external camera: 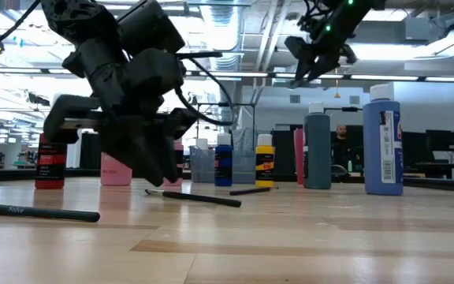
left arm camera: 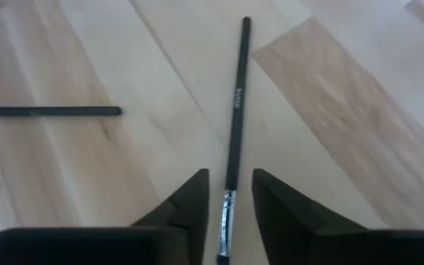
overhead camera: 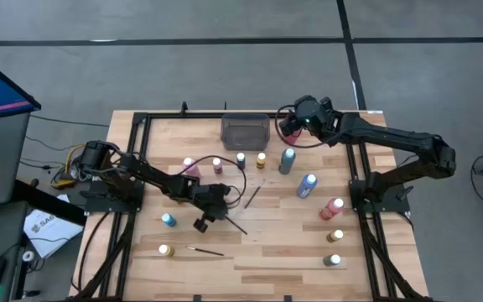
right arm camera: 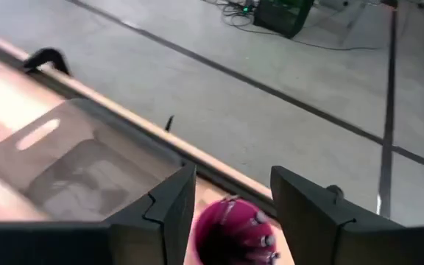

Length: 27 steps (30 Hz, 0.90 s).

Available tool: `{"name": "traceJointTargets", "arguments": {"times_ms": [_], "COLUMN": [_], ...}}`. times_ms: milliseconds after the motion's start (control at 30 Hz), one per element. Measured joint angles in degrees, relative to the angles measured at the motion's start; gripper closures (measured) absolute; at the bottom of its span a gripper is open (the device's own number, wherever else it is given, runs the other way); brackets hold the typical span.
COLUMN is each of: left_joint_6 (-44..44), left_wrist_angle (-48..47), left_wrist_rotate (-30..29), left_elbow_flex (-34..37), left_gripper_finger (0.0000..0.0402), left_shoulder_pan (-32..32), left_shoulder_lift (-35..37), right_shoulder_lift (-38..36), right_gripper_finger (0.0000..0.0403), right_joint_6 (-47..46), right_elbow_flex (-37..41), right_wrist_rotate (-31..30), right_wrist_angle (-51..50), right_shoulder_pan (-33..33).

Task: Pick & Place Paint Supplies
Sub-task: Put the black paintbrush into the red cup

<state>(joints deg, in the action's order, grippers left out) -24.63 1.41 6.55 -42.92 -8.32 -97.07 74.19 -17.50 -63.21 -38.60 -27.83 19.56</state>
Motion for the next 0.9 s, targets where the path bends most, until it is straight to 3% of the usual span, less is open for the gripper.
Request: {"name": "traceJointTargets", "arguments": {"times_ms": [100, 233, 400, 533, 733, 900], "left_joint_6": [-0.15, 4.27, 7.50, 14.84, 24.05, 30.04], "left_wrist_angle": [0.47, -1.76, -10.23, -19.62, -21.74, -22.13], "left_wrist_rotate": [0.64, -3.88, -4.60, -2.42, -2.94, -4.80], "left_elbow_flex": [0.01, 0.03, -0.06, -0.14, -0.14, -0.08], "left_gripper_finger": [0.0267, 0.0232, 0.0230, 0.0236, 0.0231, 0.0229], "left_shoulder_pan": [0.13, 0.11, -1.00, -4.94, -15.66, -19.73], "left_shoulder_lift": [0.04, 3.81, 15.34, 21.98, 20.21, 15.90], "right_shoulder_lift": [0.00, 0.00, 0.17, 0.15, 2.25, 8.31], "right_gripper_finger": [0.0230, 0.0230, 0.0230, 0.0230, 0.0231, 0.0243], "right_joint_6": [-1.17, -5.85, -10.25, -13.47, -20.25, -32.25], "right_elbow_flex": [-1.00, -2.59, -2.76, -2.76, -2.92, -3.70], "right_wrist_rotate": [0.64, 3.17, 4.55, 4.49, 4.49, 11.47], "right_wrist_angle": [-0.69, -2.93, -3.85, -3.69, -3.30, -7.11], "right_shoulder_pan": [-2.21, -5.42, -10.29, -12.81, -16.22, -18.28]}}
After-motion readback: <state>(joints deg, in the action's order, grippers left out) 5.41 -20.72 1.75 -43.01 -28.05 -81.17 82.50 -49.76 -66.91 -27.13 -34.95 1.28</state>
